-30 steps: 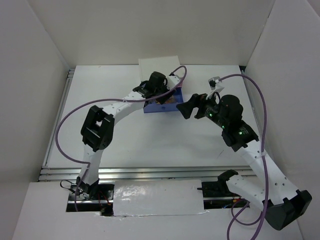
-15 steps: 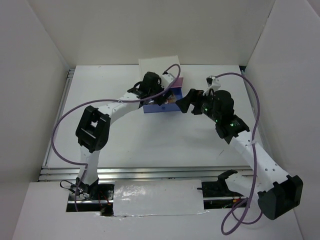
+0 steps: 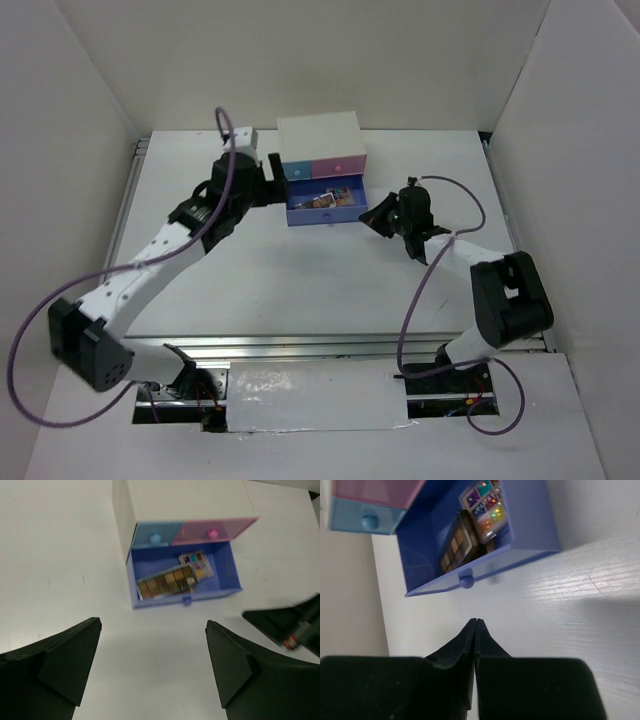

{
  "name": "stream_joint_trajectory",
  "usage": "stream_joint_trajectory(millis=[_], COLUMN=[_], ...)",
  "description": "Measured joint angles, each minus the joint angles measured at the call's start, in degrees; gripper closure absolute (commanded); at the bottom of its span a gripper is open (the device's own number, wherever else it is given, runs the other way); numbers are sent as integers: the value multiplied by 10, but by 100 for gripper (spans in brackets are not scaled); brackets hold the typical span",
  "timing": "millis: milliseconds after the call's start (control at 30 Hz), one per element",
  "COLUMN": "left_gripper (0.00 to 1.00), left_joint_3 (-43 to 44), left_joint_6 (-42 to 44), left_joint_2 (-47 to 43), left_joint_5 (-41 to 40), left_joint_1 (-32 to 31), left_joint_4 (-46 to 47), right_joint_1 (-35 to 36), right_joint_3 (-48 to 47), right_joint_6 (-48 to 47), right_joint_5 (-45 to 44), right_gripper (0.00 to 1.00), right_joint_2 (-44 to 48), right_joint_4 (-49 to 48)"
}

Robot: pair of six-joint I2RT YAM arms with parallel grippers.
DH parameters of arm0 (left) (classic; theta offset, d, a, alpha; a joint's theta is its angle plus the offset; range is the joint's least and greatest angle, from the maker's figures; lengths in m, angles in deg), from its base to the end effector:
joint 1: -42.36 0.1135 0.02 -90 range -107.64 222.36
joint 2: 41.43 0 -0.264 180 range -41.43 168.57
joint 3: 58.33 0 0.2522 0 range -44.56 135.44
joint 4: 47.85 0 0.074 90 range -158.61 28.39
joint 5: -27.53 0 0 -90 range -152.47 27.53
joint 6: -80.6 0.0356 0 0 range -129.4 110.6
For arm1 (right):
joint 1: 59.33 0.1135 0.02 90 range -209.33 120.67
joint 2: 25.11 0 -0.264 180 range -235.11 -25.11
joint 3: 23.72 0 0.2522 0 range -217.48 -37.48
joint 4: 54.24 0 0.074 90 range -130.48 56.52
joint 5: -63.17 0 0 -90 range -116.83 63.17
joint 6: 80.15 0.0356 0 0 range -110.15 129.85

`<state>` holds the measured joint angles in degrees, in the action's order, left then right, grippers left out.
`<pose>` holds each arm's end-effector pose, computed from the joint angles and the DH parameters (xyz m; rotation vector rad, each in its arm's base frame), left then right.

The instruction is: Organize the makeup

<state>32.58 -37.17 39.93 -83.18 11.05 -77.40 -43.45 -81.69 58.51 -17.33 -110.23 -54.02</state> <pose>0.2884 -0.1607 0.3796 -0.1840 1.9032 -0.3532 0.3051 0.0929 0.2113 0.5033 2.0968 0.8508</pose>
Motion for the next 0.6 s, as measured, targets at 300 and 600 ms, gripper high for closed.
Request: stream_joint_trajectory(millis=[300, 600], left_gripper=[1, 0], left_joint_3=[-147, -209], left_joint_6=[-99, -59], left_joint_2=[-293, -459], left_joint_5=[27, -21], left_joint_1=[-30, -30], left_joint_4=[-159, -276], right_joint_1=[28, 34], right_joint_3=[-28, -113], right_joint_6=[147, 223], right_joint_5=[35, 32], right_gripper=[93, 89], right_joint_2=[-176, -290], right_joint_4=[-133, -160])
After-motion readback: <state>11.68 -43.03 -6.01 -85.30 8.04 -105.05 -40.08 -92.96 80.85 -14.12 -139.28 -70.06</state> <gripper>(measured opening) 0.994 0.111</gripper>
